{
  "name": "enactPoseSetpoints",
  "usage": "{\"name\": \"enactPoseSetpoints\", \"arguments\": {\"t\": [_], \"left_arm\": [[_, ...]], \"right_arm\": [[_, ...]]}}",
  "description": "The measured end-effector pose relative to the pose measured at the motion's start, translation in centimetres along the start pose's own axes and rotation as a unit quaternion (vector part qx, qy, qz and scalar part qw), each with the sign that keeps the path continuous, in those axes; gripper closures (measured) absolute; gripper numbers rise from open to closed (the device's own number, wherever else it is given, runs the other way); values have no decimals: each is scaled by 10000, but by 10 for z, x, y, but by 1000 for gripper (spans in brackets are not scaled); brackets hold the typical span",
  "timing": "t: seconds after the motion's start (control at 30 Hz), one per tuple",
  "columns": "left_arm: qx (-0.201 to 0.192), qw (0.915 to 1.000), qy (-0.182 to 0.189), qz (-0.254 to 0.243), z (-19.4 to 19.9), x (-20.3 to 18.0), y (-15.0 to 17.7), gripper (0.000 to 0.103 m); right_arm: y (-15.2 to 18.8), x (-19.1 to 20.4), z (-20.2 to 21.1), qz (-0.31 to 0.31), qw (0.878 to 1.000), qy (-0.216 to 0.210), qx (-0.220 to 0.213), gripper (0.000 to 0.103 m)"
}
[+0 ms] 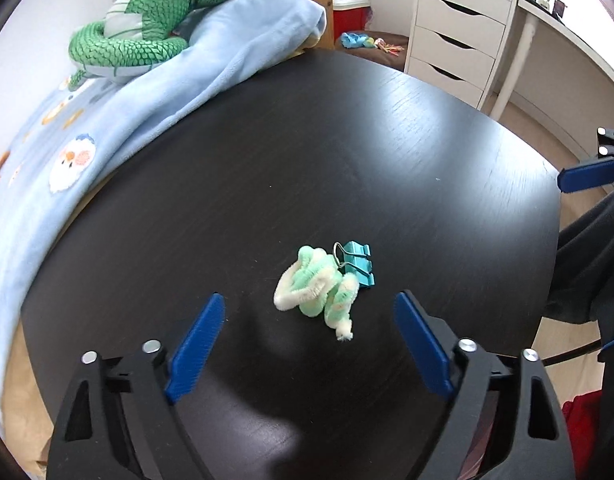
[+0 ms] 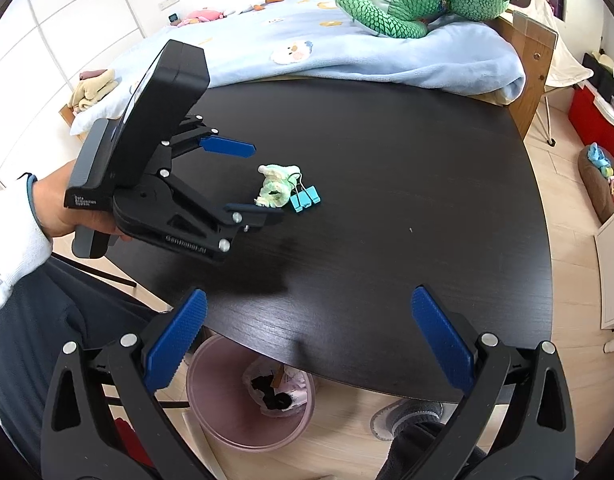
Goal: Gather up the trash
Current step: 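Move the left tool to the table and grasp the green-white sock bundle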
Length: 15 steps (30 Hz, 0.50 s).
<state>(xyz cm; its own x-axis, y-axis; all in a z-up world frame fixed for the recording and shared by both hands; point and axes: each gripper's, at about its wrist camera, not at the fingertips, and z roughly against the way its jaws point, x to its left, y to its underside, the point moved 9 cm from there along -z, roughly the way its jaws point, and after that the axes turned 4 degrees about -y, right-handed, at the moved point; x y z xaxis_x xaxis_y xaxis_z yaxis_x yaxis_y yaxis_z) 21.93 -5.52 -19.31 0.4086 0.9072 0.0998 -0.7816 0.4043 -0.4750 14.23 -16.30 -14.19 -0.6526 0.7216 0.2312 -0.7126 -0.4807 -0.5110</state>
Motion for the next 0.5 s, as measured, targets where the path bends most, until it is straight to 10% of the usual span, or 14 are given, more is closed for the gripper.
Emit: {"name": "enactPoseSetpoints", "arguments": {"t": [0.33, 0.5], "left_arm": [[-88, 9998, -50, -160, -1, 3, -6, 32], [75, 9997, -64, -245, -7, -1, -3, 58]], "right_arm": [[2, 1, -2, -31, 10000, -23, 23, 3], [4, 2, -2, -41, 10000, -11, 25, 3]]}}
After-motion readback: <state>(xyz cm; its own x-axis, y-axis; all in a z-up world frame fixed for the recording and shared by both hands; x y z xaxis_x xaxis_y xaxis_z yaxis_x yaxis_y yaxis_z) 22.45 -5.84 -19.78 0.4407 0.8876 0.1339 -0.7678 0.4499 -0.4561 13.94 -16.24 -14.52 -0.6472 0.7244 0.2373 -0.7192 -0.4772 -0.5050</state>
